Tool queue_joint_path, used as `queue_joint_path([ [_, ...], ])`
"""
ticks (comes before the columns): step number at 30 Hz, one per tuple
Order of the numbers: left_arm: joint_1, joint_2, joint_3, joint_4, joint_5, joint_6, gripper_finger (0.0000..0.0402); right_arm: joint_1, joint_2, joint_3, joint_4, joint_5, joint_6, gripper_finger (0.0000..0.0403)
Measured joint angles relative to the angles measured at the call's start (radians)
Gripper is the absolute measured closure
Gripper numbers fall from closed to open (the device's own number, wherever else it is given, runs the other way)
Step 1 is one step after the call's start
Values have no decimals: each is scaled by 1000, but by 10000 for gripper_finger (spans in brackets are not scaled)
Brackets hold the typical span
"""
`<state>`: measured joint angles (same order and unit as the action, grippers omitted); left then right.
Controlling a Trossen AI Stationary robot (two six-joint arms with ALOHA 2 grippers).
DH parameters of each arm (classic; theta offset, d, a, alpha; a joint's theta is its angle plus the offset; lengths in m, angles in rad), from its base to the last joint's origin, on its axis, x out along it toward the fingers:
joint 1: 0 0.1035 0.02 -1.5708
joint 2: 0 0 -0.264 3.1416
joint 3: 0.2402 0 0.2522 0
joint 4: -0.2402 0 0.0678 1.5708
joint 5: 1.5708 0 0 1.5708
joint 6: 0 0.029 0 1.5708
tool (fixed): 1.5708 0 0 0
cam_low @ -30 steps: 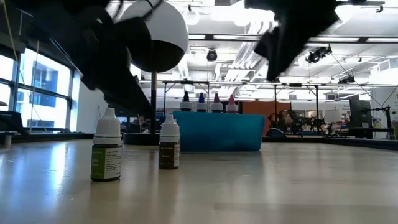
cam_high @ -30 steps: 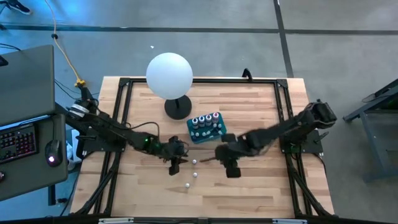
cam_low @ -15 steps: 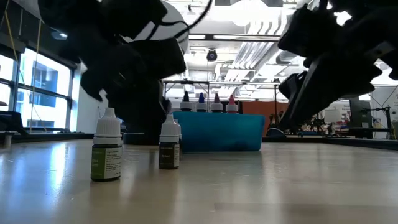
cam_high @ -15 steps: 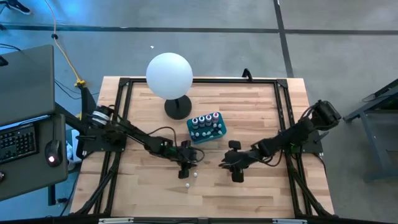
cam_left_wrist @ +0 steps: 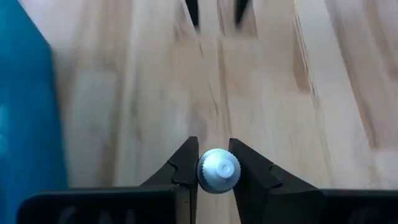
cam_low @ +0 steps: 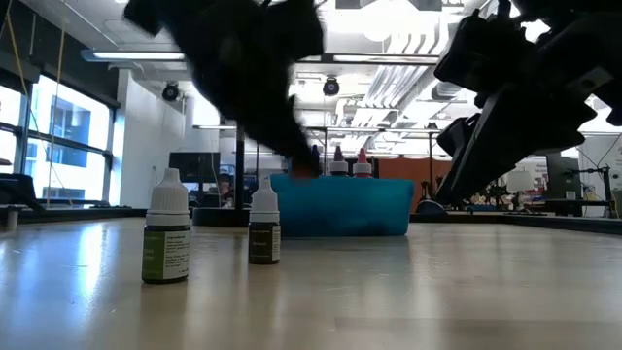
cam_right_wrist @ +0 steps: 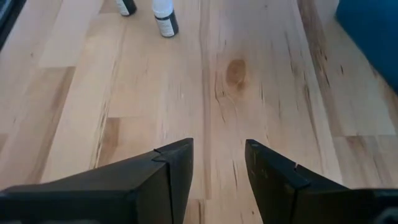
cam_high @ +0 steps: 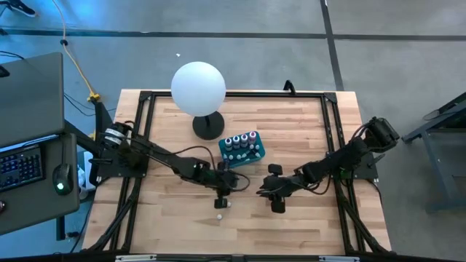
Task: Pick & Place food coloring
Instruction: Put the orange food coloring bottle into the bin
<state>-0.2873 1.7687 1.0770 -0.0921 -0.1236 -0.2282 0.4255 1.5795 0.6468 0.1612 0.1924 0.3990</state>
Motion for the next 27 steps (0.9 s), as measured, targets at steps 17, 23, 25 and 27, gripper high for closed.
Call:
queue_joint_path([
  [17,258,130,289,-254,-95,9,323,0,0,0,17,-4,31,265],
  [23,289,191,292,-253,-33,38,312,0,0,0,18,39,70,265],
  [25,289,192,292,-258,-38,62,303,0,0,0,18,43,72,265],
  [27,288,193,292,-260,-44,84,291,0,0,0,20,42,72,265],
])
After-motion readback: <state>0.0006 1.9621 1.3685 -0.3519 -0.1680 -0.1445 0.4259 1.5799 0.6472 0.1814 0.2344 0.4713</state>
